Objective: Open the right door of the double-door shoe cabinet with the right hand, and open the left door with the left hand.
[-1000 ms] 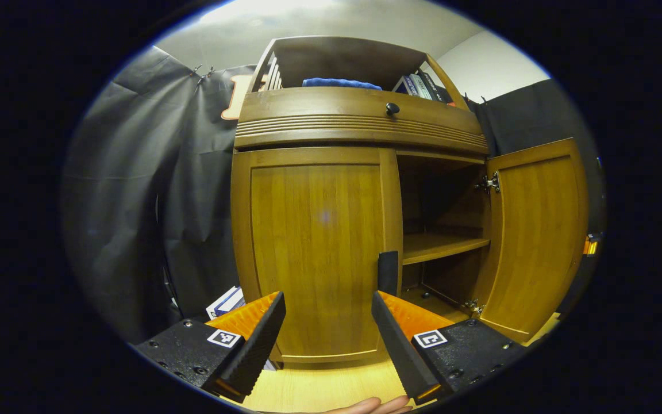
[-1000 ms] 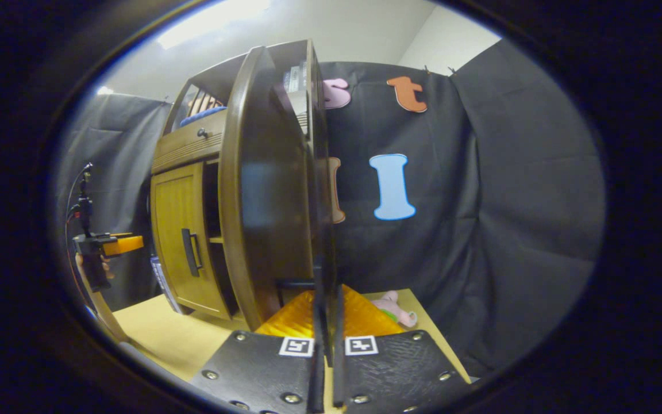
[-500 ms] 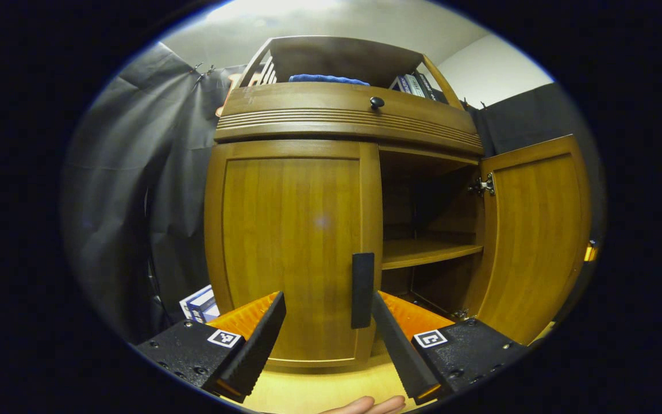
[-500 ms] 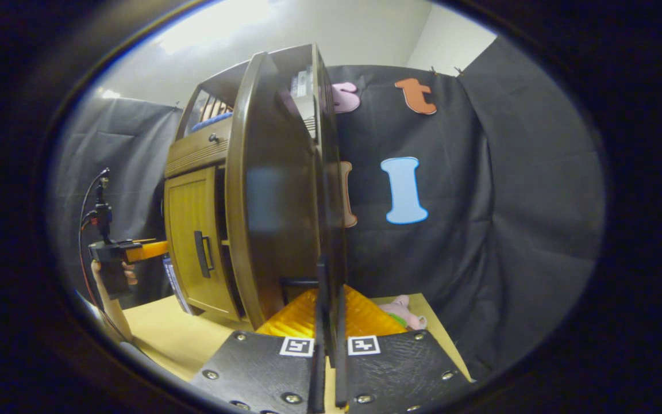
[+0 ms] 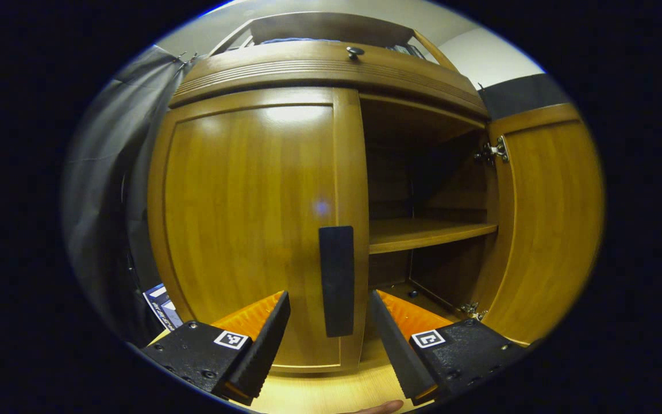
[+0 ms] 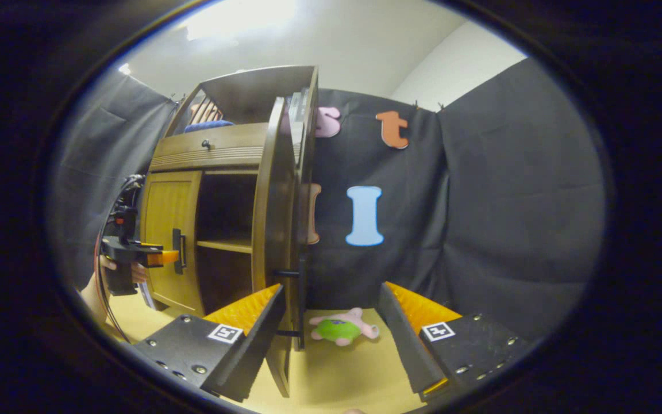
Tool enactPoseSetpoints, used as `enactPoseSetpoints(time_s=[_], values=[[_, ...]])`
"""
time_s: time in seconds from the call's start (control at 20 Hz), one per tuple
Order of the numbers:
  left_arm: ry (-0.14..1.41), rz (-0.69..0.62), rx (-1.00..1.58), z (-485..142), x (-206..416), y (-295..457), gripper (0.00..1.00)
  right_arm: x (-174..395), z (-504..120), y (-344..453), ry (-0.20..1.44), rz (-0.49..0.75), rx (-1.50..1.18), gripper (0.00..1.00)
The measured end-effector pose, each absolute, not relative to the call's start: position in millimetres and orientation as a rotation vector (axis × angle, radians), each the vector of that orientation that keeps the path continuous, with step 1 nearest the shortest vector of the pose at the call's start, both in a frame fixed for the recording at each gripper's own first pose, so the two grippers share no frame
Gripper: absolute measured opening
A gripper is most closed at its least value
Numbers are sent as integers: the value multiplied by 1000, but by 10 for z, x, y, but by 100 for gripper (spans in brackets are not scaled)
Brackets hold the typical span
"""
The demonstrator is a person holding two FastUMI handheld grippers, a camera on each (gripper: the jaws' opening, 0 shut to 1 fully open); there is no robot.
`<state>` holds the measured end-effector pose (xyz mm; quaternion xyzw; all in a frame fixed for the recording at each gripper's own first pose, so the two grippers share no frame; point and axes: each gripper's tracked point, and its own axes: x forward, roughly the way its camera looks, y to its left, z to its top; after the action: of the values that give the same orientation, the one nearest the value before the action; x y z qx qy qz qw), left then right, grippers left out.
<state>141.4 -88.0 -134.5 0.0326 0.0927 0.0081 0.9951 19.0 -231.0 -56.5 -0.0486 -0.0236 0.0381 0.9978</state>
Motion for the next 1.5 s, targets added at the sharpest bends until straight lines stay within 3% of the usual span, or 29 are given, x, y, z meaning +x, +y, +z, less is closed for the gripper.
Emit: enactPoseSetpoints(time_s=[0.4,0.6,1.5], values=[[115,69,94,-1333,1800,-895,88,-278,66,-2115,-171,135,25,98],[170,38,43,-1389,1733,-843,29,-328,102,-1932,-164,155,15,99],[225,-179,35,-1195,555,-674,29,-297,93,-1615,-84,88,-10,98]])
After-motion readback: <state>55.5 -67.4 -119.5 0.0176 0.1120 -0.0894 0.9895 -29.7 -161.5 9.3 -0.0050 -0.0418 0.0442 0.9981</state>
